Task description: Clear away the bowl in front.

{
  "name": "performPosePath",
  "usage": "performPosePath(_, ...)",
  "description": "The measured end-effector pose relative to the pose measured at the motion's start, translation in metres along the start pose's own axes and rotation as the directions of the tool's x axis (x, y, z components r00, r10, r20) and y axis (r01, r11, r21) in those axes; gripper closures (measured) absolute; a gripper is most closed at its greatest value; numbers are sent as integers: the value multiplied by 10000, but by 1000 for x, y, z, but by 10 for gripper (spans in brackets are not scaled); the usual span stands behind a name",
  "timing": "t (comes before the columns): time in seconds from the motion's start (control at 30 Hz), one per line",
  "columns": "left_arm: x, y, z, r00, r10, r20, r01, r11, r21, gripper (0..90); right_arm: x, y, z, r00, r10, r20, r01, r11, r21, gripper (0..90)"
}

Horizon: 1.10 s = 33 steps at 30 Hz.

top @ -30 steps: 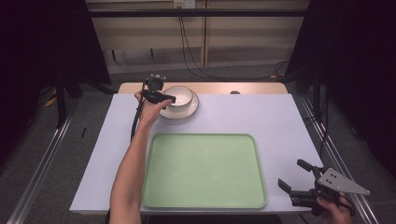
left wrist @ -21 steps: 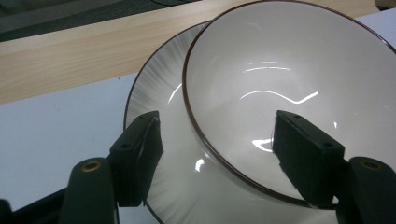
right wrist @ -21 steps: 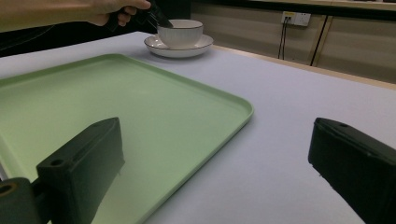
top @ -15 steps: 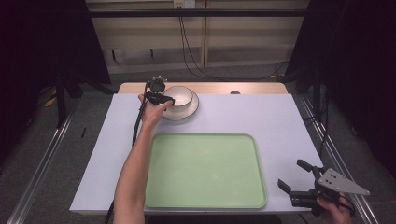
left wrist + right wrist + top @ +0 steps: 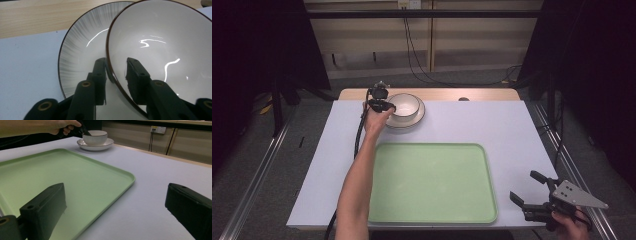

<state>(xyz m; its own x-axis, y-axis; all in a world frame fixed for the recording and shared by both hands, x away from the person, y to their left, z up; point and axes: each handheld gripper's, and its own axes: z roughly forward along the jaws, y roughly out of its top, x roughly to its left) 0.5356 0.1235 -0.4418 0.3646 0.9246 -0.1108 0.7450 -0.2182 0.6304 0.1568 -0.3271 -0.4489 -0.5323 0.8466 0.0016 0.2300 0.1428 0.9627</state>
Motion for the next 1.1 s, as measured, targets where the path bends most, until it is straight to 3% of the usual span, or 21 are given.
performPosePath(0.07, -1, -1, 0, 10000, -79, -6, 79, 9998, -169, 736, 0, 0, 0, 10000, 15, -73, -14, 10000, 95, 27)
performPosePath(0.1, 1, -1, 1, 9998, -61, 165, 61, 10000, 51, 753, 0, 0, 0, 9999, 64, -91, -63, 9999, 91, 27)
performPosePath(0.27, 0, -1, 3, 9996, -190, 193, 191, 9998, -86, 812, -1, 0, 1, 9999, 47, -122, -46, 9999, 92, 27)
performPosePath(0.53, 3, -1, 6, 9974, -601, 407, 604, 9982, -55, 823, -1, 0, 0, 10000, -34, -13, 34, 10000, 9, 28)
performPosePath(0.77, 4, 0, 6, 9906, -1263, 518, 1264, 9920, 17, 825, 0, 0, -1, 10000, -14, -84, 14, 10000, -14, 30)
performPosePath(1.07, 8, 0, 5, 9845, -1585, 745, 1589, 9873, 18, 824, 0, 0, -2, 10000, 11, 8, -11, 10000, -58, 29)
performPosePath(1.1, 10, -1, 4, 9776, -1836, 1026, 1849, 9828, -31, 821, 0, 0, -2, 10000, -2, 8, 2, 10000, -59, 29)
